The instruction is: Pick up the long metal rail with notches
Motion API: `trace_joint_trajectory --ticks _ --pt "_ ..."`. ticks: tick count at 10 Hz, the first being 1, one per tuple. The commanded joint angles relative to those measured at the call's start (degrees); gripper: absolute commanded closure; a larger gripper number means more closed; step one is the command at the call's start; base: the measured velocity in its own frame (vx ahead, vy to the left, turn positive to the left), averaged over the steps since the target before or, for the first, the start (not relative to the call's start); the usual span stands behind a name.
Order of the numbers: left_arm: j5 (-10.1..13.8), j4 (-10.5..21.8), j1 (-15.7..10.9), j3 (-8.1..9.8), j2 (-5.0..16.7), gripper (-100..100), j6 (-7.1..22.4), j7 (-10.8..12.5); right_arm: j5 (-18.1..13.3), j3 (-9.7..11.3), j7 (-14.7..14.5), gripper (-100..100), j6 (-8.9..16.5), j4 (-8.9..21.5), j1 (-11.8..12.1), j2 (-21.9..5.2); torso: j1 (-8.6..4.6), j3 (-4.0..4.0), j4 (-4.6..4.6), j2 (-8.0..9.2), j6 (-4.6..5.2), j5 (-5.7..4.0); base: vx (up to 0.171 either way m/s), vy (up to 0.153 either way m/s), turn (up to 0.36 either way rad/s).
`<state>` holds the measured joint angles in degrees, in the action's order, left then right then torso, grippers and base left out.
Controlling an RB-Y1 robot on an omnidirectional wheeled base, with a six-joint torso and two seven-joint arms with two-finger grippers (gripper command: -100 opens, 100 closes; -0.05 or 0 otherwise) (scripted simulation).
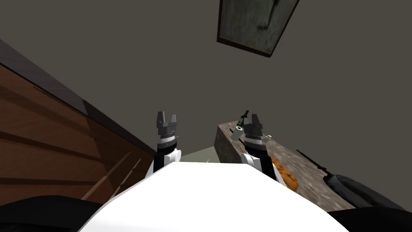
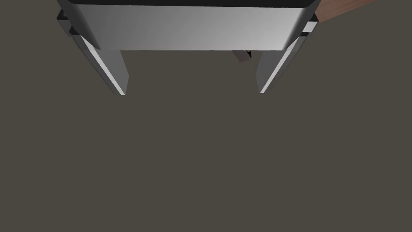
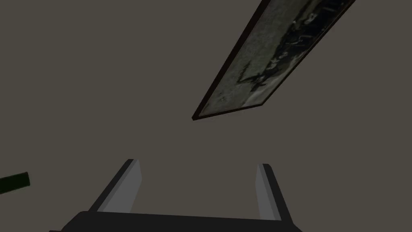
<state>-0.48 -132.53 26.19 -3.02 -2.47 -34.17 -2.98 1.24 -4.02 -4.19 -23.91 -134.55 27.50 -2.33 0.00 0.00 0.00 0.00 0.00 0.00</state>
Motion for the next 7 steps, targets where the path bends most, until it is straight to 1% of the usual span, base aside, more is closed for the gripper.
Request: trace_joint_trajectory --ticks 1,4,7 --pt "0.0 0.0 0.0 0.0 0.0 0 0.0 0.0 -0.3 1.0 0.1 -100 -1.1 1.0 -1.2 -1.9 0.0 0.0 0.0 0.0 0.0 0.0 -0.003 0.053 0.107" --pt "0.0 0.0 0.0 -0.01 0.0 0 0.0 0.0 -1.1 3.7 0.5 -100 -3.5 3.6 -3.8 -5.7 0.37 -0.01 0.0 -0.01 -0.02 0.09 0.001 0.097 0.11" --pt "0.0 0.0 0.0 -0.01 0.0 0 0.0 0.0 -2.7 7.5 1.2 -100 -6.9 8.1 -7.5 -10.9 0.37 -0.05 -0.02 -0.08 -0.02 0.09 0.022 0.099 0.138"
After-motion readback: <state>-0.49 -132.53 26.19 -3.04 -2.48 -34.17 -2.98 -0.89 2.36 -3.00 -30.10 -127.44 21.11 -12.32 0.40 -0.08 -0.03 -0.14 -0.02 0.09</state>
